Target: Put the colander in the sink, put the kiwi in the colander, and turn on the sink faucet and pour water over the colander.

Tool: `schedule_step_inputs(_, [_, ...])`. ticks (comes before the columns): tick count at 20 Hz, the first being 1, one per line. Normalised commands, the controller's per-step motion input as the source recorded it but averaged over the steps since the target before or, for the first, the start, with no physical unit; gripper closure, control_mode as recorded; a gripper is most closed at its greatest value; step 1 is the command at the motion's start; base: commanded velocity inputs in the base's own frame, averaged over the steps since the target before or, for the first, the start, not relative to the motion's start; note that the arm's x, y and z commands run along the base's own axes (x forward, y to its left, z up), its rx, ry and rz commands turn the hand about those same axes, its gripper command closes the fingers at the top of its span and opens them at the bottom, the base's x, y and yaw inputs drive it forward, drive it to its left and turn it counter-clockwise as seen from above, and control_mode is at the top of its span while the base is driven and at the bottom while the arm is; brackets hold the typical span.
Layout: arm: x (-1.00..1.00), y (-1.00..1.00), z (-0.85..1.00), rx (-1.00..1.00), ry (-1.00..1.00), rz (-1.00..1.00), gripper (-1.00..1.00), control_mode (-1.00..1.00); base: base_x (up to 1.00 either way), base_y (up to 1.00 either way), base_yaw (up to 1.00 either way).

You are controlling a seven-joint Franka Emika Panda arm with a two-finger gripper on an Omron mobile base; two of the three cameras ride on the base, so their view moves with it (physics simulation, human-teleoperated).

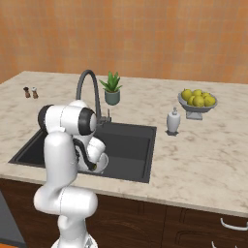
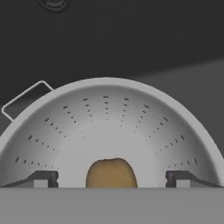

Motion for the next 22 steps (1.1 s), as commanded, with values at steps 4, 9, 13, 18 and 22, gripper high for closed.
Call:
schedule_step_inputs(4, [0.00,-0.32,0.38,0.00,-0.14,0.00,-1.00,-1.00,0.00,0.00,0.00])
schedule_step_inputs(9, [0.00,-0.43,0.45,0.00,-0.25,0.01,-1.00,-1.00,0.00,0.00,0.00])
schedule_step_inputs(13, [-0.01,-0.53,0.52,0.00,-0.22,0.02,-1.00,-1.00,0.00,0.00,0.00])
schedule_step_inputs(18, [-0.23,-0.45,0.50,0.00,-0.12,0.05,-1.00,-1.00,0.00,0.00,0.00])
schedule_step_inputs(22, [-0.31,-0.39,0.61,0.00,-0.04,0.10,-1.00,-1.00,0.00,0.00,0.00])
